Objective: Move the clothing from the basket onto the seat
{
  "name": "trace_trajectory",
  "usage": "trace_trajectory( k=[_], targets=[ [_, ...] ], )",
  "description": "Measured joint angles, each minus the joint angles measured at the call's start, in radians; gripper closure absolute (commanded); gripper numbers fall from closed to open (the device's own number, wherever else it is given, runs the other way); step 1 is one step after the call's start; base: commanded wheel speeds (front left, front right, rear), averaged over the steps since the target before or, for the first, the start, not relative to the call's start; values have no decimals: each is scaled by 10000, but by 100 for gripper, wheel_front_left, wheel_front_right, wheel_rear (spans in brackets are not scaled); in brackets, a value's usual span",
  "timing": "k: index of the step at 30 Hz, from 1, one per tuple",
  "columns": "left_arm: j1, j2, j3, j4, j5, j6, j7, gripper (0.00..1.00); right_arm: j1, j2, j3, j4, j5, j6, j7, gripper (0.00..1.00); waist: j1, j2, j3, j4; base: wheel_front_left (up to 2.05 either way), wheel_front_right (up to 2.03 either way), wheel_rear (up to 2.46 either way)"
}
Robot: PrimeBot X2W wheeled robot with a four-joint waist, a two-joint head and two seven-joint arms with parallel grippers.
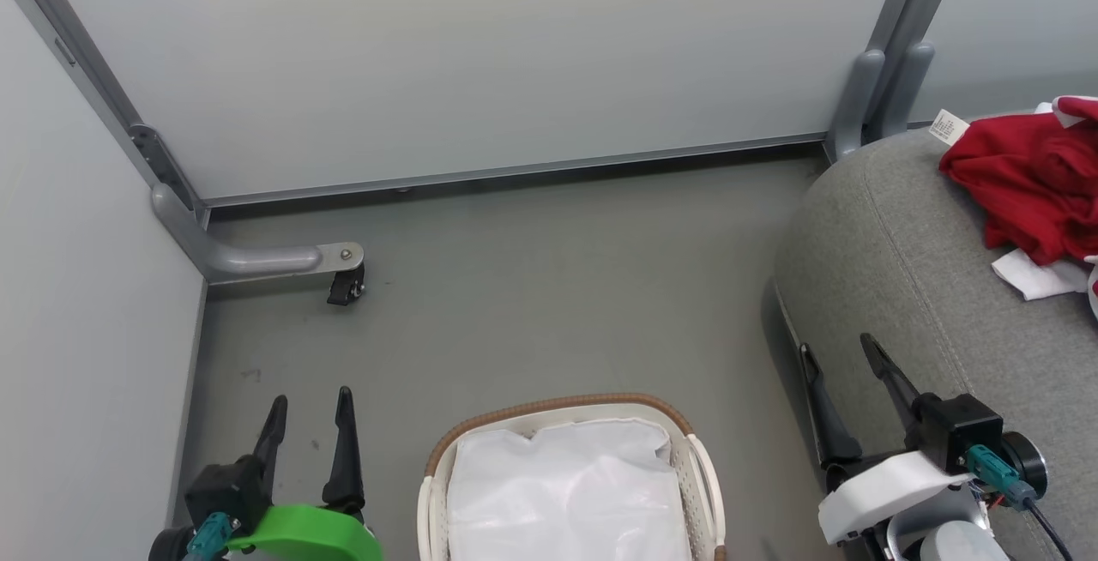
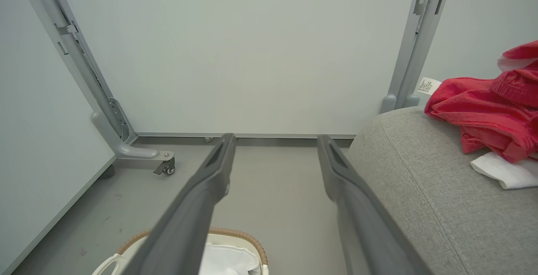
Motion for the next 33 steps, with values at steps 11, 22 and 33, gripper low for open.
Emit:
trace_trajectory(
  k=[11, 22, 33],
  targets=[
    [13, -27, 125, 360, -1076, -12, 360, 100, 174, 73, -48, 397, 1241, 0, 320, 100, 0, 0, -26, -29, 0, 0, 0],
    [6, -29, 407, 207, -2897, -65, 869, 100, 164, 67, -253, 387, 3290, 0, 832, 100, 1, 0, -56, -74, 0, 0, 0],
    [-33, -31, 665, 25, -4533, -121, 1317, 100, 71, 58, -433, 368, 5085, 0, 1283, 100, 0, 0, -86, -120, 0, 0, 0]
  ],
)
